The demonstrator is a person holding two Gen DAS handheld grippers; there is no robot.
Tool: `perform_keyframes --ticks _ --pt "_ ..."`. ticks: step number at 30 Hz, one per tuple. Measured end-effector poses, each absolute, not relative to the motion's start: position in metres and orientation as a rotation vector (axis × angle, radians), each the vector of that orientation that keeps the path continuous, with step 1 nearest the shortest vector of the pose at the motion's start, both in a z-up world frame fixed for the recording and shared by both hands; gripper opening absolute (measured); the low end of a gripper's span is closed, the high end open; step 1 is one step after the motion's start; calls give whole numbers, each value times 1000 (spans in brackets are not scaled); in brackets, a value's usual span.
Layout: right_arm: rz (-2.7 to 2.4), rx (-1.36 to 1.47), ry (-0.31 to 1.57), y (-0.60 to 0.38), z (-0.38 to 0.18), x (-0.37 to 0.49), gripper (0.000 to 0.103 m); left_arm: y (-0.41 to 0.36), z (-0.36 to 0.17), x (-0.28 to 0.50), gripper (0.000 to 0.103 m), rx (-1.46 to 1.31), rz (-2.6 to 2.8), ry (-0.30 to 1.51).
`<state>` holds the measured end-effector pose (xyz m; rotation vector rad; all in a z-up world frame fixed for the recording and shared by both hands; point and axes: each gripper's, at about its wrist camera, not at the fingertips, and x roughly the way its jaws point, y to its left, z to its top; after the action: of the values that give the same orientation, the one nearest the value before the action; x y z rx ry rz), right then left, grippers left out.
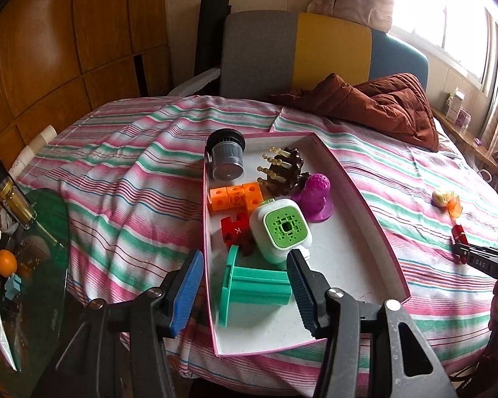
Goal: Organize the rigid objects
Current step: 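Carry the red lipstick over the tray, lower it and open the right gripper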
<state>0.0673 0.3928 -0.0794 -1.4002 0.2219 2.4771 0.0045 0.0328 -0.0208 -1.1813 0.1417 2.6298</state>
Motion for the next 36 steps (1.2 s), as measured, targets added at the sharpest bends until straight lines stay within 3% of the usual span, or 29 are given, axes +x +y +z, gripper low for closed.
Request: perform_keyframes --ticks 15,30,36 --pt "2915 -1364 116 237 -19 13 24 19 -30 -1 53 -1223 2646 110" --pt "2846 -1599 -4 178 -62 -25 24 3 -39 -7 53 -1262 2662 67" --pt "2829 -1605 59 184 -72 -35 25 1 -40 -8 53 -1268 2665 69"
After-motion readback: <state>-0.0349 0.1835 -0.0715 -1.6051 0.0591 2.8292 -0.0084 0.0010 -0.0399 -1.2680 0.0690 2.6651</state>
